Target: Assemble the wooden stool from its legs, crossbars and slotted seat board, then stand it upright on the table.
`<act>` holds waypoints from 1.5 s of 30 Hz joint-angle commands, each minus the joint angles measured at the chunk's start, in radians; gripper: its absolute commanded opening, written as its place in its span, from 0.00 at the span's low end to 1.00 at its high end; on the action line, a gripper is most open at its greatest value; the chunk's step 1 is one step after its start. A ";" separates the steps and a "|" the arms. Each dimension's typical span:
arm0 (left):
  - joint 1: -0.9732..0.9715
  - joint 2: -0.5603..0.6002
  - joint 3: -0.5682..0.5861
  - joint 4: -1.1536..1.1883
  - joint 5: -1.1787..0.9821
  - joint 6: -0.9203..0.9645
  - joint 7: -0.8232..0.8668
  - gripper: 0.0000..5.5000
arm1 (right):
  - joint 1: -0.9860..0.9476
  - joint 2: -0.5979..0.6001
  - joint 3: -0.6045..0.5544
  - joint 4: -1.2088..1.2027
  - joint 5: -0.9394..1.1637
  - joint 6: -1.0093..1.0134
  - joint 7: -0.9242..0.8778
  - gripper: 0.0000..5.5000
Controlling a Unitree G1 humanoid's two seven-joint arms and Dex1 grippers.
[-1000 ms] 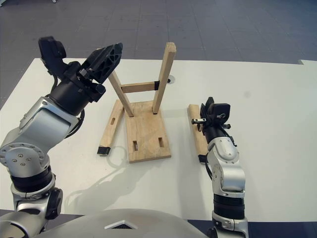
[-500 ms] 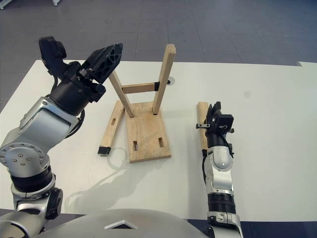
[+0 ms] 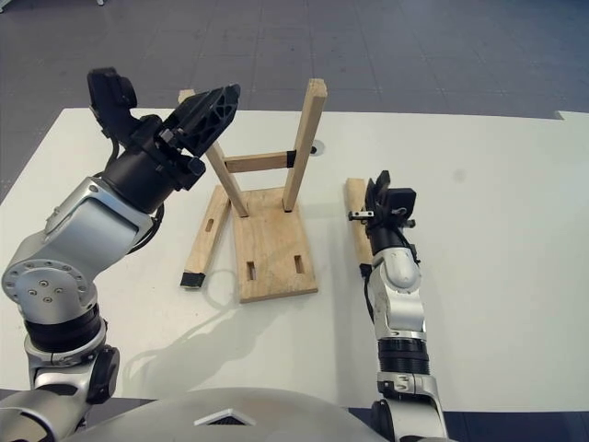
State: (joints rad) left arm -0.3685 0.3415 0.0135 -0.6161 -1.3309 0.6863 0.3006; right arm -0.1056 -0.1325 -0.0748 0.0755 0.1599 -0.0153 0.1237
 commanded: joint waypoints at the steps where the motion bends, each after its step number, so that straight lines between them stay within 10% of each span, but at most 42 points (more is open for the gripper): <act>1: -0.012 -0.002 -0.003 0.001 0.002 0.012 -0.008 0.50 | -0.022 -0.004 -0.001 0.025 -0.007 0.030 0.007 0.07; 19: -0.011 -0.005 0.002 -0.006 -0.013 0.023 0.002 0.50 | 0.103 -0.020 -0.024 0.348 -0.033 0.067 0.004 0.07; 42: -0.009 -0.011 0.001 -0.004 -0.003 0.022 0.003 0.50 | -0.069 -0.019 -0.043 -0.031 -0.035 0.123 -0.047 0.07; 45: -0.008 -0.008 0.003 -0.004 -0.005 0.024 0.004 0.50 | -0.068 -0.015 -0.050 -0.033 -0.027 0.121 -0.041 0.20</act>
State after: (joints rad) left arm -0.3692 0.3312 0.0143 -0.6160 -1.3308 0.6981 0.3006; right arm -0.1556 -0.1410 -0.1154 0.0597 0.1224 0.0941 0.0799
